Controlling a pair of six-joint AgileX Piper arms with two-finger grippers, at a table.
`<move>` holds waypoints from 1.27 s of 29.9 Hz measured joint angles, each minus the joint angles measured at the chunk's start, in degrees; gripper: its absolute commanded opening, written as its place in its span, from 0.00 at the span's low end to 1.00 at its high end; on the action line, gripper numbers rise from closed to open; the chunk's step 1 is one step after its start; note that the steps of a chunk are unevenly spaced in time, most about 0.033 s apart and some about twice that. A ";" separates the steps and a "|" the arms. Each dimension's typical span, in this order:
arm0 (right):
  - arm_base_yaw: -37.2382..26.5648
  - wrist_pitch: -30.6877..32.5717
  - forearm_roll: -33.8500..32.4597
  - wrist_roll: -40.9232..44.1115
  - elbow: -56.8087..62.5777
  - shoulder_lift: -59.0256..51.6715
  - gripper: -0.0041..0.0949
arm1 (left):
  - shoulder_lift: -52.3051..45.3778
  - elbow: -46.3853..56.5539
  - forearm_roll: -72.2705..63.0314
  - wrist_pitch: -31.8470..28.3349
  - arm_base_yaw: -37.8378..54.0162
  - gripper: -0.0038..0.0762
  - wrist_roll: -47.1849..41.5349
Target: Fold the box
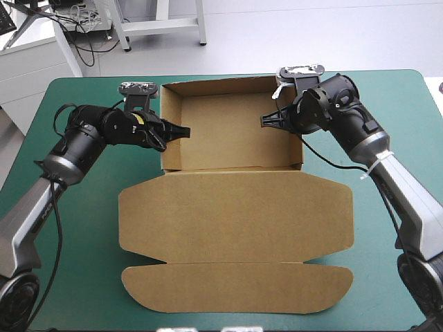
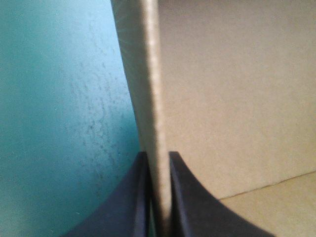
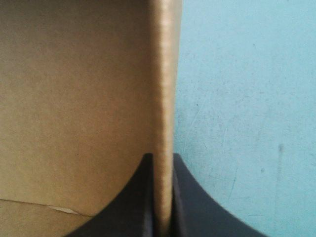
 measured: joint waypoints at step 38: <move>-10.51 6.06 12.53 -10.51 0.00 14.40 0.36 | 23.64 -17.20 4.26 14.23 -3.42 0.20 -6.53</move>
